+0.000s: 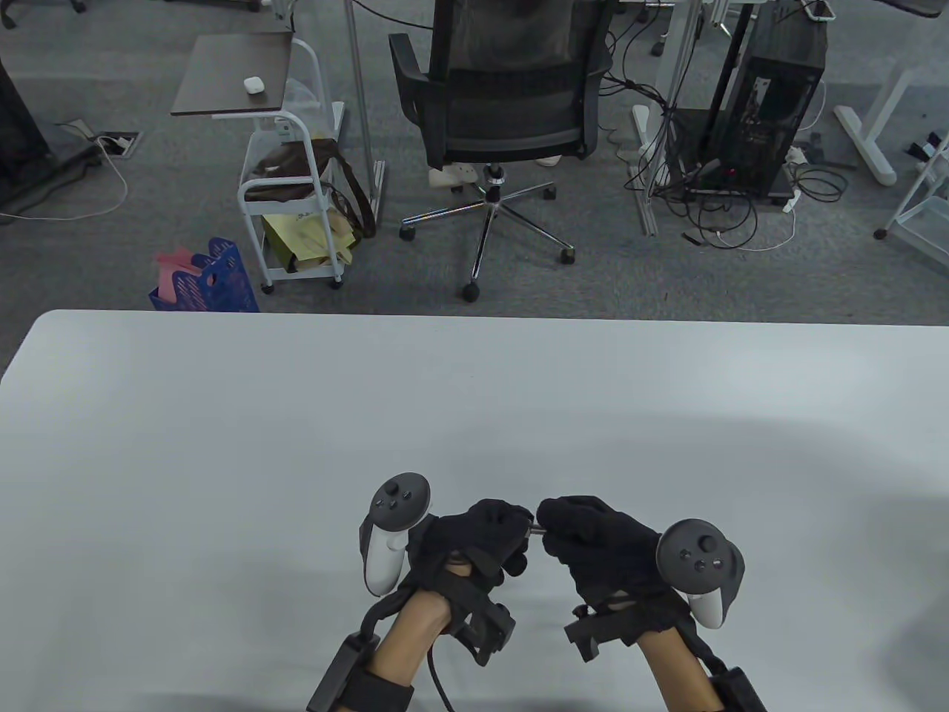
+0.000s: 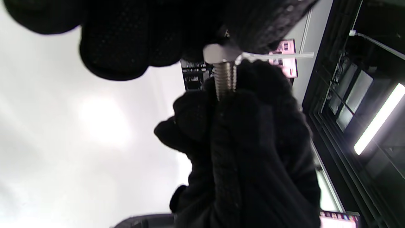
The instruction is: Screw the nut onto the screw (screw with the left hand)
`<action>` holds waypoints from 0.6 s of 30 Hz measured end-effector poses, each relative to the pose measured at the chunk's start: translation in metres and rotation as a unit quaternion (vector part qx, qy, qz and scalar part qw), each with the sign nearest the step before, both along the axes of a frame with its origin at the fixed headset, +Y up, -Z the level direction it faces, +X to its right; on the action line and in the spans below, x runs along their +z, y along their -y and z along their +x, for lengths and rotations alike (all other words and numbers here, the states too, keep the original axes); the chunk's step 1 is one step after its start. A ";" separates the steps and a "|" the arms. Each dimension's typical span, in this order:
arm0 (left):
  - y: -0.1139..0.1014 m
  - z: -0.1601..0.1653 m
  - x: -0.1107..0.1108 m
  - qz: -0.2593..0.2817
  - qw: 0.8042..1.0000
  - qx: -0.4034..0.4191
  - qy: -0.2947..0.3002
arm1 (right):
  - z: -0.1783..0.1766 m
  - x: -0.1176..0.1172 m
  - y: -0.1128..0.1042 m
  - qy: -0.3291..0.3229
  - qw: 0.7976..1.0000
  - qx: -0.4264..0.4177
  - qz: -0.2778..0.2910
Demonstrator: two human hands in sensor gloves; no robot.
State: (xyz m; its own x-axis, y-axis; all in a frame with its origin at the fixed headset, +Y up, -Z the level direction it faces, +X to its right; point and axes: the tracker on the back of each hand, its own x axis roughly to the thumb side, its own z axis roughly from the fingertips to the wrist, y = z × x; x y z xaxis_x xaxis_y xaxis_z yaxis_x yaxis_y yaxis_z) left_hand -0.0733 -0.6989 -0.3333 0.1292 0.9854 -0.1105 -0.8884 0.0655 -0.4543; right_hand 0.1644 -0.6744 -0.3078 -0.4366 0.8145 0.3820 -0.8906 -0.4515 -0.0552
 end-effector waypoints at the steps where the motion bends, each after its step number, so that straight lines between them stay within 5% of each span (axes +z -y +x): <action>1: 0.000 0.000 0.000 0.001 1.000 0.005 0.009 | 0.000 0.000 0.000 0.000 1.000 -0.001 0.000; 6: 0.004 -0.005 0.001 -0.007 0.999 -0.015 -0.032 | -0.001 0.000 0.000 -0.001 1.000 0.002 0.000; 14: 0.001 0.000 0.001 0.001 1.000 -0.006 0.021 | -0.001 0.000 0.001 0.000 1.000 -0.001 -0.004; 18: 0.006 -0.001 0.000 0.004 0.999 -0.033 -0.017 | -0.004 0.000 0.002 -0.006 1.000 -0.001 -0.010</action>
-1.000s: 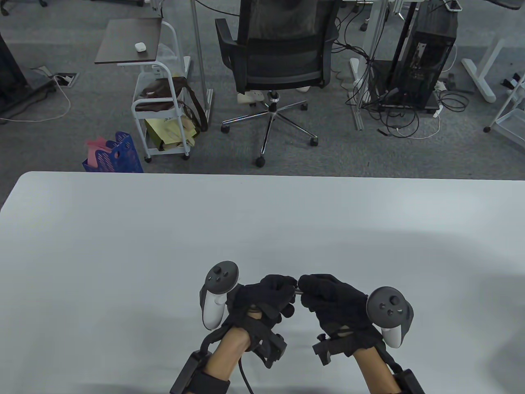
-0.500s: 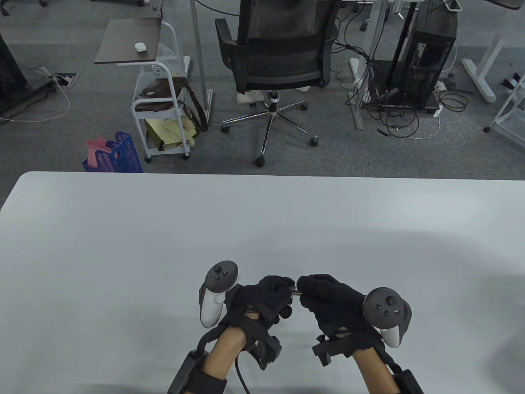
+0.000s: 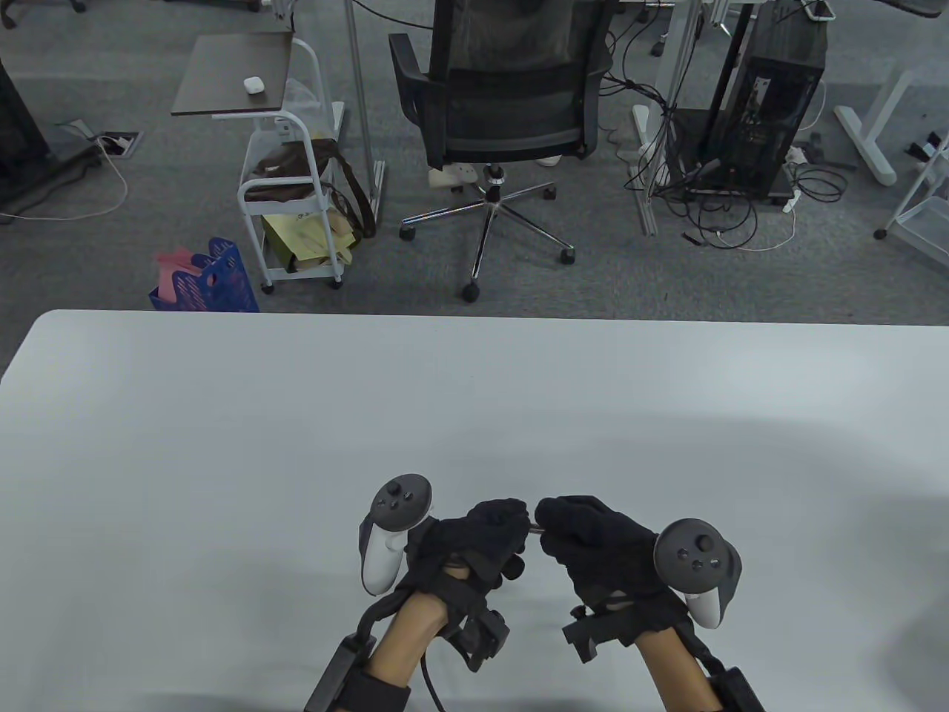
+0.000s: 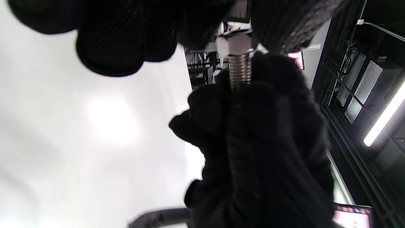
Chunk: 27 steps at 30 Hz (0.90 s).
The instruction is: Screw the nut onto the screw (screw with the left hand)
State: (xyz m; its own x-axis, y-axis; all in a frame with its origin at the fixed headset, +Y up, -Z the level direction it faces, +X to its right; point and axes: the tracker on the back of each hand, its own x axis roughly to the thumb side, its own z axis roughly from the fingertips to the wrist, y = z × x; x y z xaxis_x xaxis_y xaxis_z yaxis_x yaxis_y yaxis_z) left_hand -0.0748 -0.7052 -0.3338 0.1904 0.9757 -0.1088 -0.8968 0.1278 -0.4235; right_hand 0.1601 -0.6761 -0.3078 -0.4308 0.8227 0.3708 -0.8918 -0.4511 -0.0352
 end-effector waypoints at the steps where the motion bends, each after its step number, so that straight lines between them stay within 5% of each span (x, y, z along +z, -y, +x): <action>1: 0.000 0.000 0.000 -0.002 1.000 0.004 0.003 | 0.000 0.000 0.001 0.001 1.000 0.005 -0.001; 13: -0.003 0.000 0.000 0.006 0.999 0.030 0.031 | 0.000 -0.003 0.003 0.013 1.000 0.019 -0.011; 18: 0.002 -0.006 -0.002 -0.002 1.000 0.009 -0.019 | 0.000 -0.002 0.002 0.015 1.000 0.026 0.001; 27: 0.000 -0.005 -0.001 -0.001 0.999 0.039 0.027 | -0.004 -0.001 0.001 0.007 0.997 0.070 0.015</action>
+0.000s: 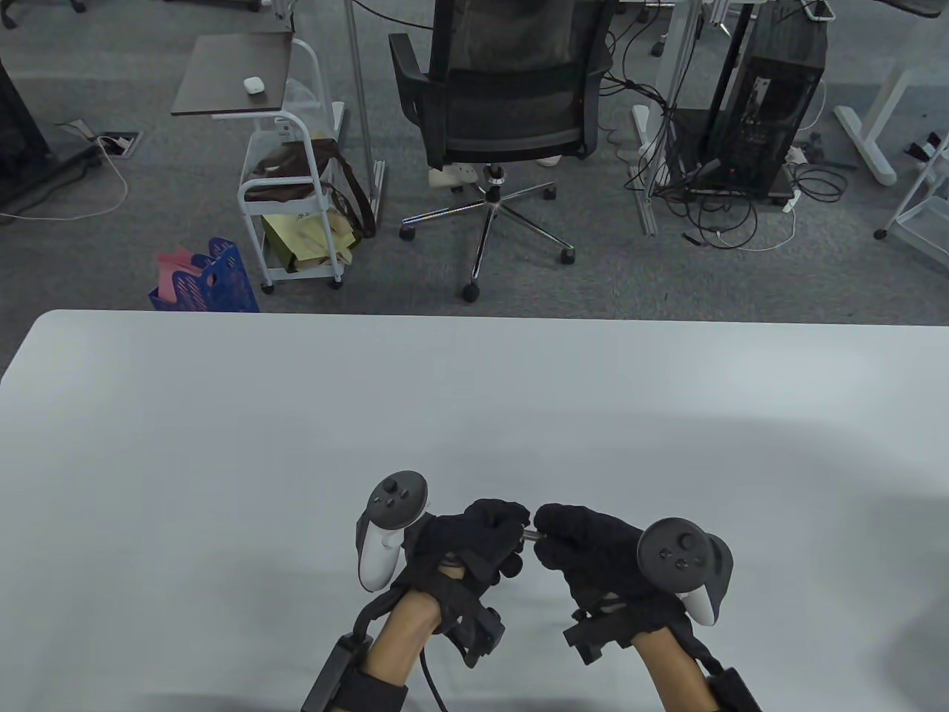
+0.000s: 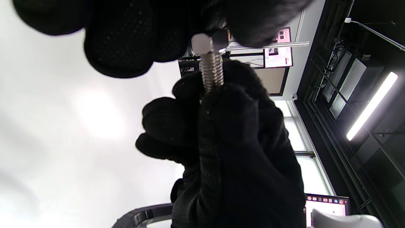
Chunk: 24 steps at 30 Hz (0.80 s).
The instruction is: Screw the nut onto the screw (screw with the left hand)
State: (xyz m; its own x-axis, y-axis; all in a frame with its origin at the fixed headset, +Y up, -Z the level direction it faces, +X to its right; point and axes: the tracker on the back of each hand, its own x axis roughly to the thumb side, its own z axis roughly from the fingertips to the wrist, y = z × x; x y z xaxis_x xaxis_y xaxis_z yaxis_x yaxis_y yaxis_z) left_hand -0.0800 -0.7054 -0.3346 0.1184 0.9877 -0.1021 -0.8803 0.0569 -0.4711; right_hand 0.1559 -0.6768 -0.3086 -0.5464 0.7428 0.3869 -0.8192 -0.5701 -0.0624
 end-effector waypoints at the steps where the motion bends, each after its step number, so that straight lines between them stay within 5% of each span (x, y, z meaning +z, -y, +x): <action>1: 0.002 -0.002 0.001 -0.011 1.000 -0.008 -0.012 | 0.000 0.000 0.000 0.000 1.000 -0.002 0.000; 12: -0.001 0.001 -0.002 0.007 1.000 -0.012 0.022 | 0.001 0.000 0.000 0.010 1.000 0.012 0.011; 16: 0.003 -0.002 -0.001 0.008 0.999 -0.045 -0.024 | 0.000 0.000 0.000 0.005 1.000 0.002 0.010; 24: 0.000 0.001 -0.001 0.006 0.999 -0.029 0.021 | -0.001 0.000 0.004 -0.002 1.000 -0.006 -0.001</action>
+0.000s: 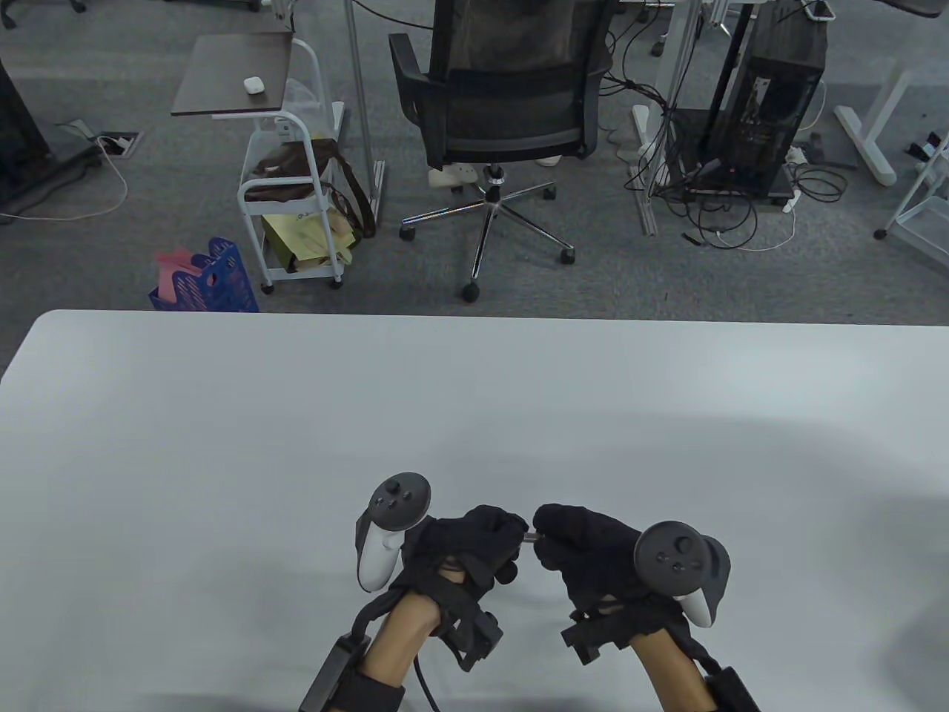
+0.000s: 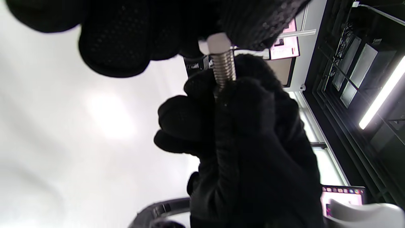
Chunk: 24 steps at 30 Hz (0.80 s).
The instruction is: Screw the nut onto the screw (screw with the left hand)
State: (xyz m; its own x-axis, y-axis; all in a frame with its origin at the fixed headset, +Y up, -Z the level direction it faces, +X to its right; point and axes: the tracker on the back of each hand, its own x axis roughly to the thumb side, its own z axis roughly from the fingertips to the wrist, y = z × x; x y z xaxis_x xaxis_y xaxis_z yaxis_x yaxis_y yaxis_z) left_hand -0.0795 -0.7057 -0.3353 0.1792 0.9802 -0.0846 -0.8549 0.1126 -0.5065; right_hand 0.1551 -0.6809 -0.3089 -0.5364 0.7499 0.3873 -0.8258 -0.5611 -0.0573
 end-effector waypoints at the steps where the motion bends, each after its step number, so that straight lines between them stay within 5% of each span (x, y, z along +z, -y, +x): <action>1: 0.001 -0.001 0.000 -0.002 1.000 0.004 -0.003 | 0.000 0.000 0.000 0.002 1.000 -0.001 0.001; 19: 0.011 0.000 -0.002 -0.013 0.999 -0.031 -0.030 | -0.005 0.000 0.003 0.001 0.999 0.039 0.004; 24: 0.010 0.000 0.002 -0.030 1.000 -0.001 0.010 | -0.001 0.000 0.002 0.007 1.000 0.025 0.006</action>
State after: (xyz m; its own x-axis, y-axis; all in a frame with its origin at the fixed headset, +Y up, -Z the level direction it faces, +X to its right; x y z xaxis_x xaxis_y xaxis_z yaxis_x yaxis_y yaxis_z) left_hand -0.0791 -0.7161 -0.3337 0.1831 0.9732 -0.1388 -0.8444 0.0834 -0.5291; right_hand 0.1540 -0.6828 -0.3092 -0.5791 0.7172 0.3876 -0.7955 -0.6012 -0.0759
